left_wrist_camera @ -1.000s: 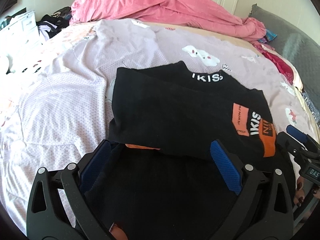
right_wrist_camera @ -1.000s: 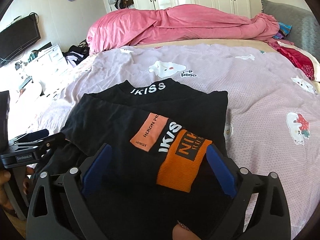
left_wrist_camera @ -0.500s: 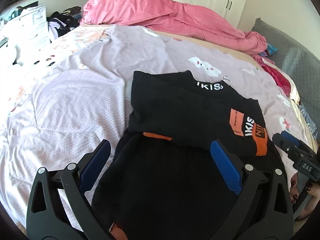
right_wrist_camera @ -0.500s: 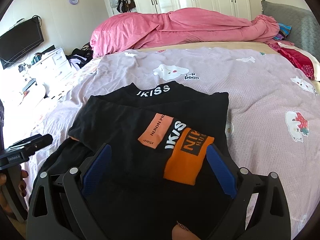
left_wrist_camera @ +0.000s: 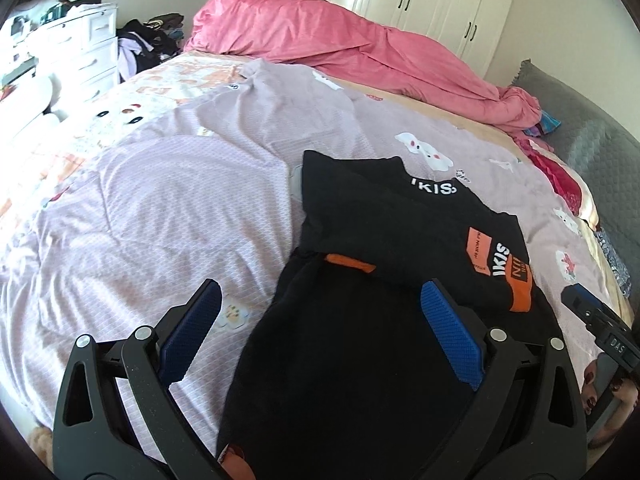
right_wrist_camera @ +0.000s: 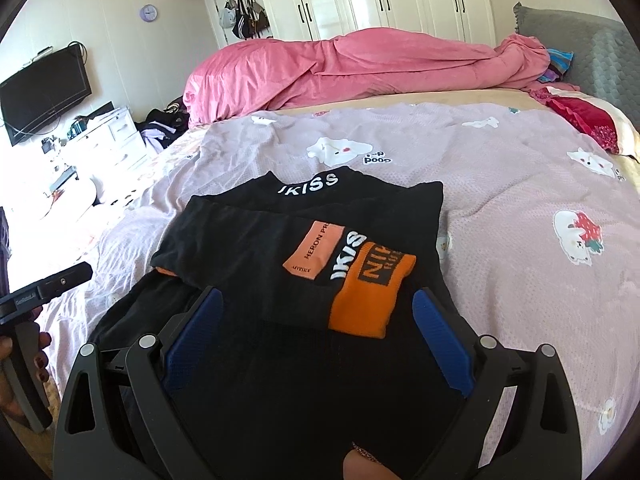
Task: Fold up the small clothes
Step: 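Move both open tools toward the hem of the black shirt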
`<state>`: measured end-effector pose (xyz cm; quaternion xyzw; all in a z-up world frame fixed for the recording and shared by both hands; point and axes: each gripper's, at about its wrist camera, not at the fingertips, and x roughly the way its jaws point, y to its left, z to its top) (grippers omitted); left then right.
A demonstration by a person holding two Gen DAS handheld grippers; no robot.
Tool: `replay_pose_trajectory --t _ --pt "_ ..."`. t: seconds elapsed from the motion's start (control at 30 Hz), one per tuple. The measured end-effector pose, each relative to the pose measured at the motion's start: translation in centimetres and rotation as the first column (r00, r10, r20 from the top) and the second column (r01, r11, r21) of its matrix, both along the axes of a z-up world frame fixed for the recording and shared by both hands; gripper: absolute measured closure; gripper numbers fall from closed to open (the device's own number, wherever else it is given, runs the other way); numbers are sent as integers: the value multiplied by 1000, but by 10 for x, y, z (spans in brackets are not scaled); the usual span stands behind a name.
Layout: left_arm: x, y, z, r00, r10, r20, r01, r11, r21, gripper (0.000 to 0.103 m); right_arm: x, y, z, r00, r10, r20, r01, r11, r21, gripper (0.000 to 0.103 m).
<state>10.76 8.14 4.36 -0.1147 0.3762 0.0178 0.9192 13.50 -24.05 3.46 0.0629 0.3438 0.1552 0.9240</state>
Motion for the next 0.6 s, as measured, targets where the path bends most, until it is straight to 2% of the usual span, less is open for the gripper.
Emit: replay_pose_trajectory --t 0.27,0.6 --pt "-14 14 -5 1000 17 -12 -17 1000 -19 9 -17 -1 -5 1000 0 -9 0 1000 13 8" --pt "-28 17 -7 1000 7 -26 -7 1000 11 9 -32 -4 -9 1000 -11 -15 11 1000 10 8"
